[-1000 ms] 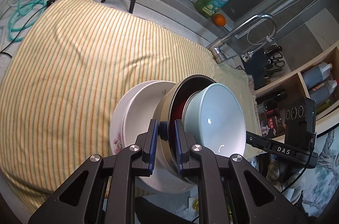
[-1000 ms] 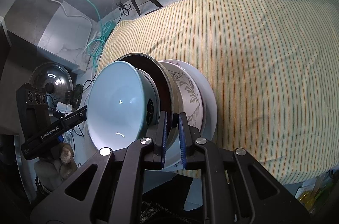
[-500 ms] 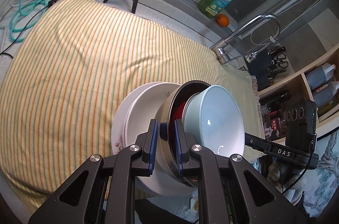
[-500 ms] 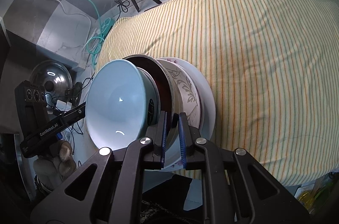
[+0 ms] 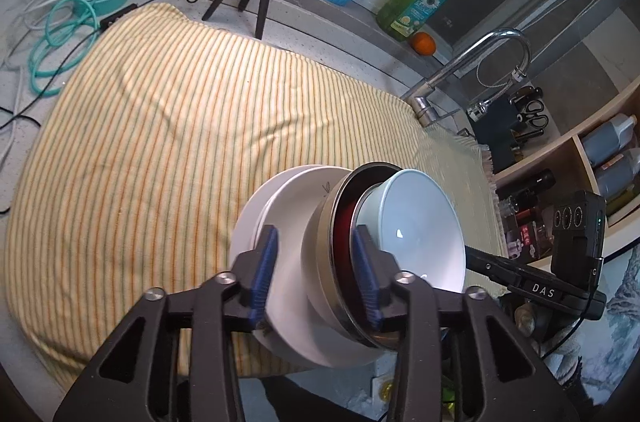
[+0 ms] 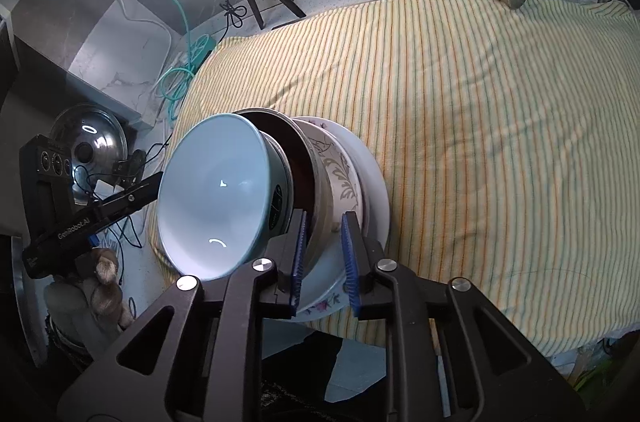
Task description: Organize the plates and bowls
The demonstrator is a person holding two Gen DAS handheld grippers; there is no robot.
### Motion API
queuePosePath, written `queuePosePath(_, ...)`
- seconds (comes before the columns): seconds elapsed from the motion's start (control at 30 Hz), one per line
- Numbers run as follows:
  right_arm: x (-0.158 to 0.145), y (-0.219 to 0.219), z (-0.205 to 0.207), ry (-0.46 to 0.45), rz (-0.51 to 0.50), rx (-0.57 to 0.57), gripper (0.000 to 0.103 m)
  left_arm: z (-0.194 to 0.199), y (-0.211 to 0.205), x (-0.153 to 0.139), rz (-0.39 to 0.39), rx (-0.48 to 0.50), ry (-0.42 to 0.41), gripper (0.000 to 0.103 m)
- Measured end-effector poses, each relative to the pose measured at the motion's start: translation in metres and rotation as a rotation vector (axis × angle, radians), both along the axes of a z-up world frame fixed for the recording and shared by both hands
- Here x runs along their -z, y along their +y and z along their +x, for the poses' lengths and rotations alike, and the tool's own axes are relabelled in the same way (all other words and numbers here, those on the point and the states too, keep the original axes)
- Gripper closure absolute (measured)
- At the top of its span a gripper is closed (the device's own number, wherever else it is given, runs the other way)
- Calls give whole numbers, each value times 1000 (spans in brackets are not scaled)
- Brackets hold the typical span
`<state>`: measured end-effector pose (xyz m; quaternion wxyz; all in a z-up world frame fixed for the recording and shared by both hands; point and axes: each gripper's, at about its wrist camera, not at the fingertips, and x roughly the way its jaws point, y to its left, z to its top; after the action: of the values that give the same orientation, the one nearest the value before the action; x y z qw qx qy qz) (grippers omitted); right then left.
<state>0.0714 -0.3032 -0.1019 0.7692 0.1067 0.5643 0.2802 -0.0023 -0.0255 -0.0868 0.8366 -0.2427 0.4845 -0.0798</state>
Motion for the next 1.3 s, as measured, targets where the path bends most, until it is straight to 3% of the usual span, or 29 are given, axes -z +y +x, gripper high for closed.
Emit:
queuePosePath(0.1, -7, -5, -5, -36, -23, -1, 78, -6, 0, -6, 30, -2, -14, 60)
queuePosePath(0.17, -14, -9, -10, -73, -30, 1, 63, -12, -3, -12, 65, 2, -27, 59)
queuePosePath(0.23, -23, -13, -16, -112, -24, 2, 55, -19, -11, -21, 127, 15, -53, 54)
queuePosePath(0.4, -46, -18, -34, -215, -39, -6, 44, -37, -36, -48, 294, 49, -131, 30)
queuePosePath(0.57, -69, -21, -53, -316, -58, -25, 33, -51, -52, -66, 373, 62, -173, 30)
queuePosePath(0.77, -89, -27, -75, -390, -43, -15, 20, -66, -68, -75, 430, 33, -192, 21)
queuePosePath(1.3, -101, -42, -98, -441, -48, 20, 10, -88, -81, -93, 453, -9, -254, 21)
